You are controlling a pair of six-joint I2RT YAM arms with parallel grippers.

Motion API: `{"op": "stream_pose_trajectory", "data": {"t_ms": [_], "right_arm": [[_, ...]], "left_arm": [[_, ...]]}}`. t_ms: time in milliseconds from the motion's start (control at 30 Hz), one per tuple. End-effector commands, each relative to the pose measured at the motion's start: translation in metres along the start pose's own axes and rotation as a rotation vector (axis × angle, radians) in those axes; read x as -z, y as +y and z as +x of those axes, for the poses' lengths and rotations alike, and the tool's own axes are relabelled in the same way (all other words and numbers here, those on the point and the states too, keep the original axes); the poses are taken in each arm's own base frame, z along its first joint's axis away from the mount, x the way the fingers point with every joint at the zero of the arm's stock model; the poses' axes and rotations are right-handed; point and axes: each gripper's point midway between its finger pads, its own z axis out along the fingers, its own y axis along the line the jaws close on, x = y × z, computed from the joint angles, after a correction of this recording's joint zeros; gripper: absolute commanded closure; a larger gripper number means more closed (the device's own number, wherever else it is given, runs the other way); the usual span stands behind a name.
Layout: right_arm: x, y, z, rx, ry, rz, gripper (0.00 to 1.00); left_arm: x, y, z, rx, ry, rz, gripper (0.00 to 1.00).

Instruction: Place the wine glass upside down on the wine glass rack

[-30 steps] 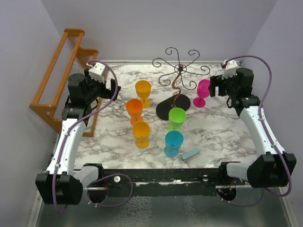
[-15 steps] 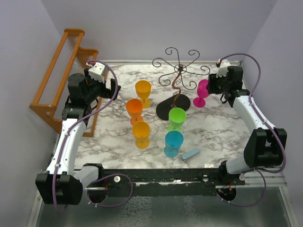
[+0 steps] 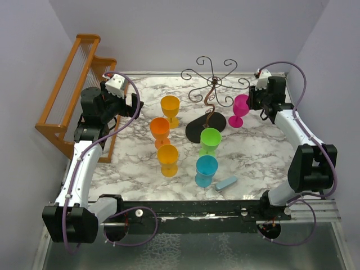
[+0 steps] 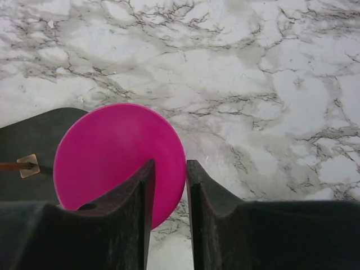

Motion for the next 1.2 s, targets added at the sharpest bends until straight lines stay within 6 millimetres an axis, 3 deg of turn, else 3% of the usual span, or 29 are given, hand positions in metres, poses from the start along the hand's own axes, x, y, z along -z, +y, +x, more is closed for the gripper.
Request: {"op": "stream_pose_trajectory", "data": {"t_ms": [0,267,433,633,867,967,1167], "right_arm": [[-0.002,-0.006,-0.019,0.018,-0.053,0.017,0.74],[-0.004,-0.017,-0.016,0.048,-0.047,0.070,0.94],[0.015,-0.031,-0.038,0.091,-0.111,0.158,0.99],[0.059,-0.049,-0.088,0.147,-0.240,0.271,0.99],[0.126,-0.071,-0.169,0.189,-0.410,0.413,0.99],[0.155,-0.072,-0.204,0.201,-0.483,0.436,0.99],[0.193,-0.057,-0.246,0.196,-0.572,0.376,0.99]], "left_arm": [[-0.003,-0.003,-0.004,-0.012,-0.021,0.021,0.01],[-0.002,-0.003,-0.006,-0.014,-0.022,0.021,0.01],[0.000,-0.006,-0.015,-0.009,-0.027,0.037,0.01],[0.004,-0.001,-0.022,0.002,-0.034,-0.001,0.01],[0.011,0.001,-0.038,0.017,-0.058,-0.027,0.01],[0.012,-0.001,-0.044,0.028,-0.071,-0.025,0.01],[0.014,0.004,-0.060,0.056,-0.094,-0.055,0.01]]}}
